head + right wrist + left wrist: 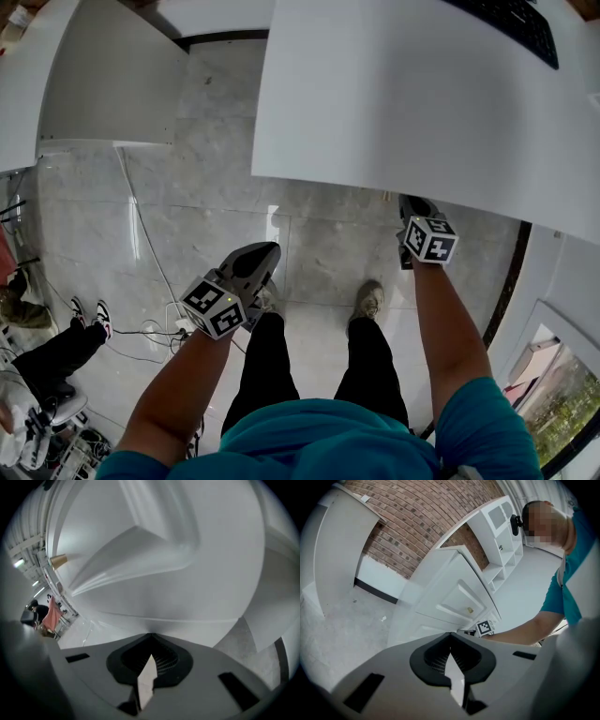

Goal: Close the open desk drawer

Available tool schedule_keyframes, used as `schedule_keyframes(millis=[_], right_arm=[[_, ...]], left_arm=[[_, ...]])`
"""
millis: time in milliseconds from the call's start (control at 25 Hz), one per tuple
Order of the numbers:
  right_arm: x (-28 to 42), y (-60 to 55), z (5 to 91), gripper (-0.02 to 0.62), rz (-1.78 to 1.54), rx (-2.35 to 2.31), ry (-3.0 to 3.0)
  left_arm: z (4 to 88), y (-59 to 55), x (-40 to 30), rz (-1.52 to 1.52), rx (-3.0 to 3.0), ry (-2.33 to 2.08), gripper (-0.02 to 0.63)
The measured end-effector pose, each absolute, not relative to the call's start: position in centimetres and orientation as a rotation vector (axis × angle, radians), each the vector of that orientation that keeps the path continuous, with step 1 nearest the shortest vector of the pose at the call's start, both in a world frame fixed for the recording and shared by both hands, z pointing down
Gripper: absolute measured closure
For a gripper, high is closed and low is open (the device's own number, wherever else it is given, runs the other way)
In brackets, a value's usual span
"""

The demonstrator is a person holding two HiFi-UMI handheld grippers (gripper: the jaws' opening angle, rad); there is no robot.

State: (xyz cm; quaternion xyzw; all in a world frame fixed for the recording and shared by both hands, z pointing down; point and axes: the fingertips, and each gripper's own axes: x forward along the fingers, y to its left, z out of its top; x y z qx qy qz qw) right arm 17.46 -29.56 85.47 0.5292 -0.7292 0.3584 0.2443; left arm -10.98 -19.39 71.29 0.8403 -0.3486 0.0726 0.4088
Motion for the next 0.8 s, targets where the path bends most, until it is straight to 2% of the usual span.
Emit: schedule_keyframes(millis=[800], right_arm=[[17.3,-30.2,87.0,0.574,1.053,1.404,-1.907]], left_arm=[[70.1,-19.3,-13.2,0.193,2.139,-0.9,0.591]])
